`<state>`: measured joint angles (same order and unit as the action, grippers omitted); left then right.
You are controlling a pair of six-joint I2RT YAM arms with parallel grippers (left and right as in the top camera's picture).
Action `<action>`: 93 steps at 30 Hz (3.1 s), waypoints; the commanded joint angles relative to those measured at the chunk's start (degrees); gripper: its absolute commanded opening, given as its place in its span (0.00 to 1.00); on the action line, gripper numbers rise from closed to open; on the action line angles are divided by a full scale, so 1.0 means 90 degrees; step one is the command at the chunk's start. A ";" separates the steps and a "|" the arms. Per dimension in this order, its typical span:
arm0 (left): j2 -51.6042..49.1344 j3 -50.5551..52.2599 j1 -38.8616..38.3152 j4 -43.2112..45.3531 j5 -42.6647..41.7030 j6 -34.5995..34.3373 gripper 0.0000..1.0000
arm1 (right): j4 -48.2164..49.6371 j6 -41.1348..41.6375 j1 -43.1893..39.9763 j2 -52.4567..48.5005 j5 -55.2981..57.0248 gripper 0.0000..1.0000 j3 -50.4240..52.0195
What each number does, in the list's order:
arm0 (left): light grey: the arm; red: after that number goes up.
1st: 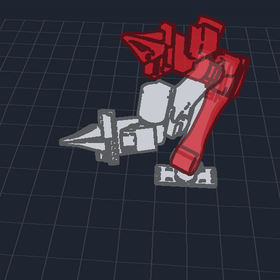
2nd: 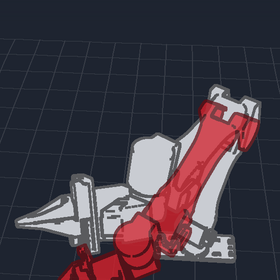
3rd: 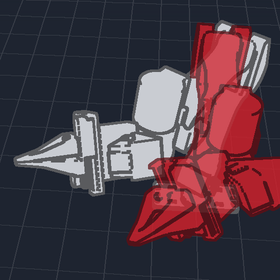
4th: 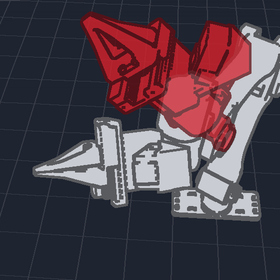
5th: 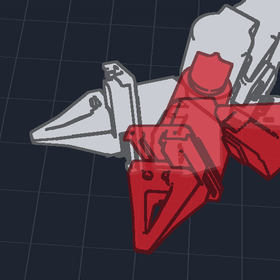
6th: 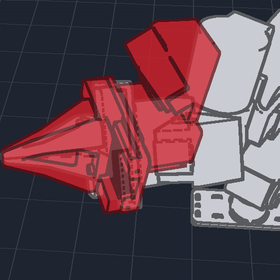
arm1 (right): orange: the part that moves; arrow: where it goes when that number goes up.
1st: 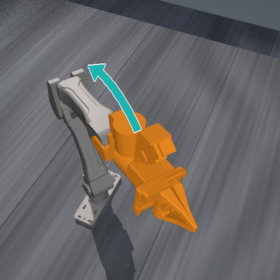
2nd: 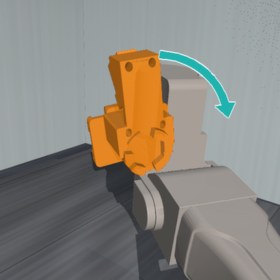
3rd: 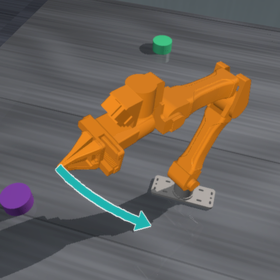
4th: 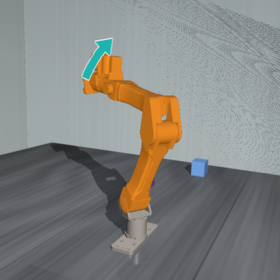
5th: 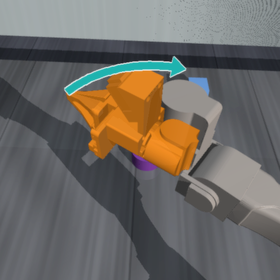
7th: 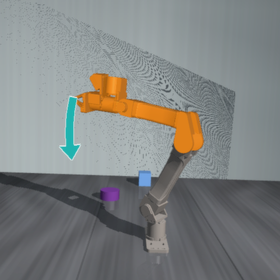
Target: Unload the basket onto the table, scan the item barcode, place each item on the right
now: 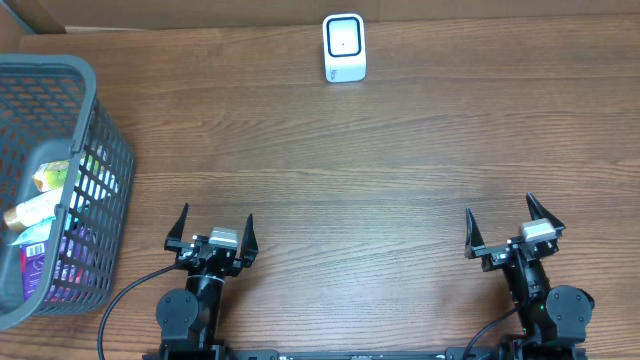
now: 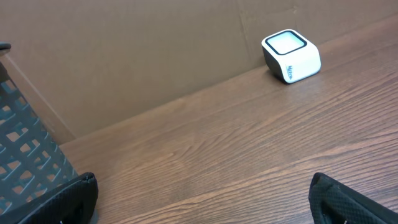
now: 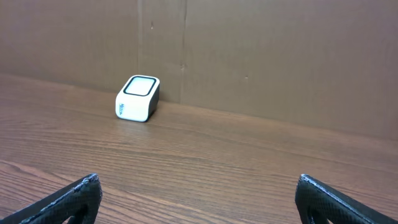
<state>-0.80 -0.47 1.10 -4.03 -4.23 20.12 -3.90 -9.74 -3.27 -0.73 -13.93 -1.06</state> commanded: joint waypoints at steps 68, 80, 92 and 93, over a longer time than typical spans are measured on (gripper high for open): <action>0.0053 0.0019 -0.0039 -0.0034 0.0277 0.0257 0.99 | 0.0039 -0.0022 0.0036 0.0063 0.0068 1.00 0.0066; 0.0053 0.0019 -0.0039 -0.0049 0.0352 0.0284 0.99 | 0.0576 -0.0019 0.0036 0.0063 -0.0508 1.00 0.0066; 0.0053 -0.0583 -0.0041 0.0177 -0.0148 -0.0957 1.00 | 0.0857 0.0571 0.0034 0.0061 -0.0508 1.00 -0.0233; 0.0046 -0.0770 -0.0041 0.0041 -0.0214 -0.0959 1.00 | 0.0860 0.0571 0.0034 0.0061 -0.0508 1.00 -0.0321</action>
<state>-0.80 -2.42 1.10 -2.83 -3.97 14.70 3.55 -6.70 -3.29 -0.73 -18.09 -1.15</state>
